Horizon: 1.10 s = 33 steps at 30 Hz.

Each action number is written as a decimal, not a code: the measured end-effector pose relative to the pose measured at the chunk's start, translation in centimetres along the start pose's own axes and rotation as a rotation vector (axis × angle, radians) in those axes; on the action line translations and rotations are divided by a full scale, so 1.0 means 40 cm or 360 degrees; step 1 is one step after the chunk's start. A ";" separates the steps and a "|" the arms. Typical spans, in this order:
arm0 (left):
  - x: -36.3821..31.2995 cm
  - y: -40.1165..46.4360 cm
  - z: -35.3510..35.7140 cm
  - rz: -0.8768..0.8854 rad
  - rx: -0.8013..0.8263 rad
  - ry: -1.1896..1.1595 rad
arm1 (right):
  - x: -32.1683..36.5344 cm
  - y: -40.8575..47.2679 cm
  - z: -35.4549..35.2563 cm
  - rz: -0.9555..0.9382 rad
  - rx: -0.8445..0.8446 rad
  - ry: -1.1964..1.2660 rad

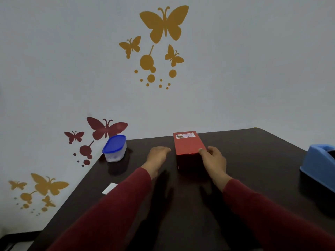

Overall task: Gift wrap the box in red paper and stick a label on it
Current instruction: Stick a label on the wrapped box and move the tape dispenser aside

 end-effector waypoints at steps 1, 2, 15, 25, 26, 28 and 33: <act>-0.006 -0.016 -0.034 0.0064 0.0030 0.0226 | -0.011 -0.029 -0.006 0.0034 -0.0033 0.0028; -0.011 -0.033 -0.065 0.0119 0.0068 0.0490 | -0.019 -0.057 -0.012 0.0065 -0.0064 0.0048; 0.119 -0.310 -0.389 0.0074 -0.0377 0.1572 | -0.009 -0.361 0.200 0.0282 0.0511 0.0286; 0.053 -0.527 -0.144 0.0544 0.0047 0.0252 | 0.070 -0.461 0.108 -0.0104 0.0635 0.0286; 0.048 -0.538 -0.134 0.0551 0.0038 0.0180 | 0.068 -0.465 0.082 -0.0091 0.0584 0.0341; 0.045 -0.560 -0.102 0.0534 0.0061 -0.0036 | 0.057 -0.477 0.021 -0.0025 0.0493 0.0429; 0.047 -0.586 -0.016 0.0518 0.0181 -0.0380 | 0.047 -0.489 -0.060 0.0194 0.0501 0.0657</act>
Point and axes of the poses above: each hand's wrist, its own y-axis towards the middle knuckle, its own z-axis out of the palm, x = y × z, the point moved 10 cm from there along y, towards the middle knuckle, and after that the axes turned 4 degrees about -z, right-handed, at the moved point
